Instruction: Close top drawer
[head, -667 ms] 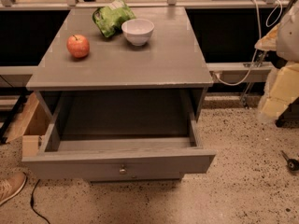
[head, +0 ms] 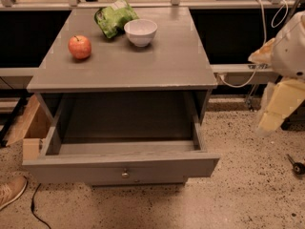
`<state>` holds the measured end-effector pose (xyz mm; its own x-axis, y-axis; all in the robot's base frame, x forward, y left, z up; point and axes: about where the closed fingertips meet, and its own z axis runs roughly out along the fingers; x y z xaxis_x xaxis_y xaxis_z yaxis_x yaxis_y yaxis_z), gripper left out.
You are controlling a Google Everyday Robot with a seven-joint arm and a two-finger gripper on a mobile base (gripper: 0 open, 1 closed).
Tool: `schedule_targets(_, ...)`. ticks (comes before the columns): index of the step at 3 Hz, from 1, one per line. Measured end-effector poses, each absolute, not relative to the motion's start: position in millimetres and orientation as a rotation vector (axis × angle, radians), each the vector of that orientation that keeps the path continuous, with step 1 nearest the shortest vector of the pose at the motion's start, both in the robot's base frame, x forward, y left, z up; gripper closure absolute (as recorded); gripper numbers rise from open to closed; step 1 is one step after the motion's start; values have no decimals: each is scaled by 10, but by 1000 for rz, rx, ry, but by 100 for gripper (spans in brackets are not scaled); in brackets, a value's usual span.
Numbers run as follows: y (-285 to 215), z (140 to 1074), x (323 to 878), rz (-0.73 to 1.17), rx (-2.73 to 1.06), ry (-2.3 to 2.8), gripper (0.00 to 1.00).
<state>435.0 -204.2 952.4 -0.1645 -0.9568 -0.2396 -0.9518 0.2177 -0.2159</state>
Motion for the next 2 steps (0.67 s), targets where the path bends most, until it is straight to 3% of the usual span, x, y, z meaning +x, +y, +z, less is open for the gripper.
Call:
schedule_targets(1, -1781, 9050, 4268, 123, -1865, 2084, 0)
schedule_targets(2, -1520, 8520, 4146, 267, -1937, 2008, 19)
